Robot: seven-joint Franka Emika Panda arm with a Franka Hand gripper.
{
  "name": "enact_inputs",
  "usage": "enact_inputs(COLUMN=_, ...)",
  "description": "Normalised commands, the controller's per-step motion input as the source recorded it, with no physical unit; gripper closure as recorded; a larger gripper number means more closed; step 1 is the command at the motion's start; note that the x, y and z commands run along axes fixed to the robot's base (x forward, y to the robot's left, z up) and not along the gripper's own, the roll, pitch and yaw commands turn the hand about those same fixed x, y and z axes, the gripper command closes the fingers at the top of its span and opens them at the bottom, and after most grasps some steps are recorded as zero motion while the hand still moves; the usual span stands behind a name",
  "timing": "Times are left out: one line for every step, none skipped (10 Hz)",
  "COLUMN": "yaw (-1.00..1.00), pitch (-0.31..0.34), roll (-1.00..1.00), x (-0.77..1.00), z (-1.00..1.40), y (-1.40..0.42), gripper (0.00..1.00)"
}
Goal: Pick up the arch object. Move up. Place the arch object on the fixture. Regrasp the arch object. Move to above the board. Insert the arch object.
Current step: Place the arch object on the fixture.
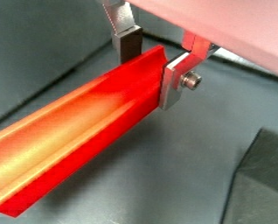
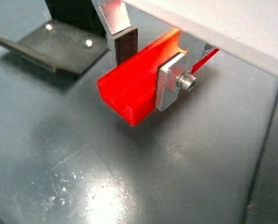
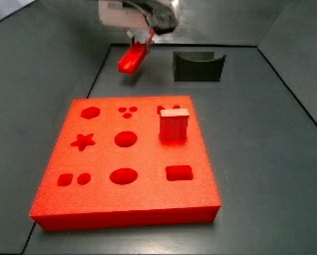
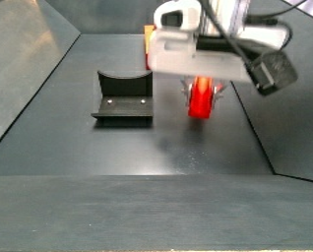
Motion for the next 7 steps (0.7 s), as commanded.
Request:
enact_inputs(yaw=0.00, pitch=0.000, roll=0.00, x=0.00, z=1.00, y=0.00, gripper=1.00)
enact_inputs(yaw=0.00, pitch=0.011, roll=0.01, x=0.00, z=1.00, y=0.00, gripper=1.00)
enact_inputs(yaw=-0.01, pitch=0.021, roll=0.03, x=-0.01, z=1.00, y=0.00, gripper=1.00)
enact_inputs(yaw=-0.02, pitch=0.027, roll=0.04, x=-0.02, z=1.00, y=0.00, gripper=1.00)
enact_inputs(yaw=-0.02, pitch=0.030, roll=0.06, x=-0.02, z=1.00, y=0.00, gripper=1.00)
enact_inputs(yaw=-0.02, pitch=0.036, roll=0.07, x=-0.03, z=1.00, y=0.00, gripper=1.00)
enact_inputs(yaw=-0.01, pitch=0.041, roll=0.08, x=-0.03, z=1.00, y=0.00, gripper=1.00)
